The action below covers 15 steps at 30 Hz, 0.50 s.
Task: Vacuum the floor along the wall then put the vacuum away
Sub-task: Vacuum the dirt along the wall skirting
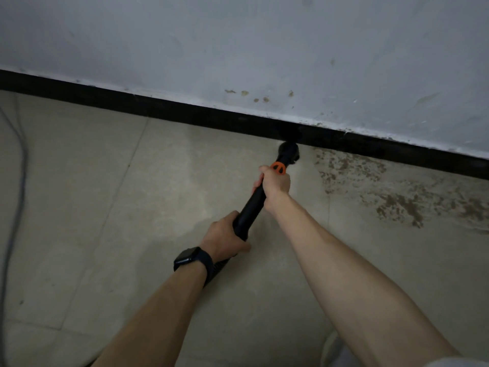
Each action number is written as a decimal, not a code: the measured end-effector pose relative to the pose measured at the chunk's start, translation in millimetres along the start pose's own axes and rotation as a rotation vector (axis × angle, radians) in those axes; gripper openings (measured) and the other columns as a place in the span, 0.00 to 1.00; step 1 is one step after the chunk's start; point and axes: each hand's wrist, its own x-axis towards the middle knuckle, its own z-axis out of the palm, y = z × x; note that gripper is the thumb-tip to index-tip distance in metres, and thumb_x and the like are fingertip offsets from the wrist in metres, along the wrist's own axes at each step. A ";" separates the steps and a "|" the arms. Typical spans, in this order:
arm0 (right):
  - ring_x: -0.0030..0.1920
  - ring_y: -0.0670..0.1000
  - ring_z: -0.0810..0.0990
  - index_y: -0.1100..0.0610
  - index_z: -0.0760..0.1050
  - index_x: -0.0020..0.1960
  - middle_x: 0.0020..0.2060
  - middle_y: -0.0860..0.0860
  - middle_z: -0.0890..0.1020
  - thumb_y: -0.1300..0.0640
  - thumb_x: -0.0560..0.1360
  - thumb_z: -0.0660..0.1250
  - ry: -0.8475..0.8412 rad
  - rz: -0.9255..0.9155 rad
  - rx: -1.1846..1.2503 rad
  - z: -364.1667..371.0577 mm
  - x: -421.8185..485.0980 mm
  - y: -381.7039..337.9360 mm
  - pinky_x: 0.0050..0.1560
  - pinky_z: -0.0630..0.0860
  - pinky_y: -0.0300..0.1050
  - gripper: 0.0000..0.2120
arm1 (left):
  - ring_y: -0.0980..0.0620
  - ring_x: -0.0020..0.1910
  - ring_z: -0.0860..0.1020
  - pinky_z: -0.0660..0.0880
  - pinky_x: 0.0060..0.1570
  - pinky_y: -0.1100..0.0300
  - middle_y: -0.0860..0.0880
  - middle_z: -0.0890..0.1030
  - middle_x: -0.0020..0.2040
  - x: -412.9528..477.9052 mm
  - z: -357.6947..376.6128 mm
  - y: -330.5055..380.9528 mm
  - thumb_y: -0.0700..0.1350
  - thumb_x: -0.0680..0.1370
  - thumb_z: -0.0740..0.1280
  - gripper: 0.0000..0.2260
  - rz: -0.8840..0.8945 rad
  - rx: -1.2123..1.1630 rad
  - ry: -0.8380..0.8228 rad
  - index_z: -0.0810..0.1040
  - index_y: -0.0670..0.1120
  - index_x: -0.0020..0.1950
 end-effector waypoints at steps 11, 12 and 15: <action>0.25 0.50 0.76 0.59 0.70 0.66 0.38 0.55 0.79 0.57 0.79 0.68 0.067 -0.072 -0.189 8.5 12.8 -3.2 0.25 0.75 0.40 0.18 | 0.49 0.41 0.76 0.71 0.38 0.59 0.47 0.78 0.47 19.5 4.1 14.9 0.47 0.72 0.75 0.19 -0.010 0.063 0.059 0.73 0.45 0.58; 0.25 0.50 0.76 0.59 0.70 0.66 0.38 0.55 0.79 0.57 0.79 0.69 0.081 -0.074 -0.185 3.6 14.4 -3.4 0.26 0.75 0.40 0.18 | 0.49 0.42 0.76 0.72 0.39 0.58 0.47 0.77 0.47 21.5 8.2 17.9 0.47 0.72 0.75 0.19 -0.008 0.079 0.054 0.72 0.45 0.58; 0.25 0.50 0.75 0.59 0.70 0.65 0.37 0.56 0.79 0.57 0.78 0.69 0.105 -0.089 -0.161 -12.2 19.9 -8.2 0.27 0.75 0.40 0.17 | 0.47 0.43 0.77 0.73 0.39 0.57 0.46 0.78 0.48 26.8 19.4 27.5 0.48 0.72 0.74 0.18 -0.014 0.097 0.027 0.72 0.44 0.58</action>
